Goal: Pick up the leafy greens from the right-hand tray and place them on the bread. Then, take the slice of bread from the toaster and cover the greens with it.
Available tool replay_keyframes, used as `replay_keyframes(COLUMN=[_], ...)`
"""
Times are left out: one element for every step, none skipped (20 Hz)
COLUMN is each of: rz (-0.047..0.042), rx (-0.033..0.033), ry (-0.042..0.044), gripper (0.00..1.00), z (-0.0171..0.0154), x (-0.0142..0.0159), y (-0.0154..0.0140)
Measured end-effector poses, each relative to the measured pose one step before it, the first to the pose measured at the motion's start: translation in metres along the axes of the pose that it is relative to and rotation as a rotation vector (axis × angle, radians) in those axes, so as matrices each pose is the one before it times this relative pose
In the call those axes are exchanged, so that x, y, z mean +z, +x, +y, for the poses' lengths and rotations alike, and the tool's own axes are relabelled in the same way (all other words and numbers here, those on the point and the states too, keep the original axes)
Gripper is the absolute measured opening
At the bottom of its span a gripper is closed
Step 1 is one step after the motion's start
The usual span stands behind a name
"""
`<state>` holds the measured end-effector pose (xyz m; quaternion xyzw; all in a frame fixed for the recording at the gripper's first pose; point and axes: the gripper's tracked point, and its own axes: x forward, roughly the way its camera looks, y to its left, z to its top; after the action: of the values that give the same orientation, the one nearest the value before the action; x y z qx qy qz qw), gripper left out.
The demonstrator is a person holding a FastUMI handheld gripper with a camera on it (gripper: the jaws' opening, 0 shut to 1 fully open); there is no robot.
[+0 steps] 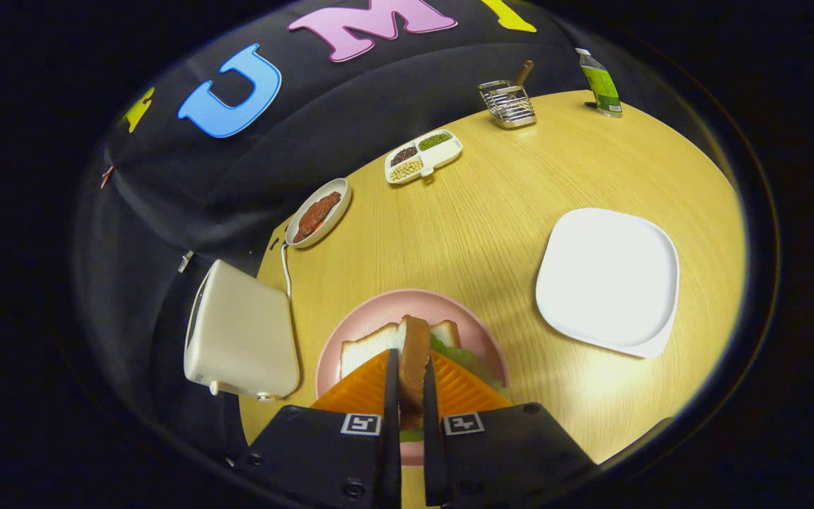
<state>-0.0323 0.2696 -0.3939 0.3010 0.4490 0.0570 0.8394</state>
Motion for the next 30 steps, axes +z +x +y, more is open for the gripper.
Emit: replay_keyframes(rz=[0.00215, 0.00717, 0.00556, -0.00093, -0.00859, -0.00931, -0.00877, -0.01254, -0.01368, -0.02754, -0.03330, -0.03809, -0.04253, -0.04308, -0.04550, -0.04899, -0.04649, -0.04233, -0.03519, -0.03163, -0.02221, -0.02188, -0.02106, -0.02101, -0.01916, -0.01921, -0.02026, -0.01418, -0.01006, -0.00850], rx=[-0.02389, -0.02551, -0.00550, -0.00214, 0.00516, -0.00069, 0.00054, 0.00129, -0.00515, 0.00388, 0.00535, 0.00658, 0.00606, 0.00713, 0.00996, 0.00732, 0.00686, 0.00310, 0.00447, 0.00639, 0.00315, -0.00437, -0.00461, -0.00570, -0.00751, -0.00735, -0.00694, -0.00347, -0.00328, -0.00280], ry=[-0.03482, -0.03896, -0.03357, -0.02997, -0.02107, -0.02233, -0.02608, -0.02662, -0.02779, -0.02545, -0.02135, -0.01986, -0.02013, -0.01915, -0.01792, -0.01858, -0.02005, -0.02206, -0.02060, -0.01832, -0.01852, -0.01887, -0.01693, -0.01387, -0.01507, -0.01215, -0.01019, -0.00877, -0.00967, -0.00979], gripper=[0.29, 0.36, 0.49, 0.51, 0.54, 0.58, 0.62, 0.64, 0.70, 0.75, 0.80, 0.81, 0.82, 0.83, 0.90, 0.92, 0.92, 0.92, 0.92, 0.93, 0.95, 0.96, 0.97, 0.98, 0.99, 0.99, 0.99, 0.99, 0.99, 0.99], z=[-0.00792, -0.00781, -0.00334, -0.00054, 0.00084, -0.00141, -0.00075, -0.00009, -0.00267, -0.00118, 0.00003, -0.00089, -0.00065, -0.00192, -0.00089, -0.00348, -0.00139, -0.00271, -0.00308, -0.00266, -0.00333, -0.00512, -0.00621, -0.00421, -0.00579, -0.00524, -0.00541, -0.00436, -0.00442, -0.00452], x=[-0.00216, -0.00180, -0.00139, 0.00003, 0.00215, 0.00159, 0.00242, 0.00295, 0.00419, 0.00629, 0.00928, 0.00937, 0.01349, 0.01538, 0.01884, 0.01788, 0.02185, 0.01866, 0.01911, 0.01810, 0.01611, 0.01548, 0.01547, 0.01140, 0.01181, 0.01133, 0.01072, 0.00717, 0.00548, 0.00490], y=[0.00347, 0.00061, -0.00066, 0.00032, -0.00169, -0.00234, -0.00223, -0.00335, -0.00465, -0.00385, -0.00744, -0.00600, -0.00905, -0.00860, -0.01018, -0.00594, -0.00915, -0.00881, -0.00660, -0.00725, -0.00614, -0.00653, -0.00759, -0.00751, -0.00595, -0.00619, -0.00418, -0.00428, -0.00427, -0.00343])
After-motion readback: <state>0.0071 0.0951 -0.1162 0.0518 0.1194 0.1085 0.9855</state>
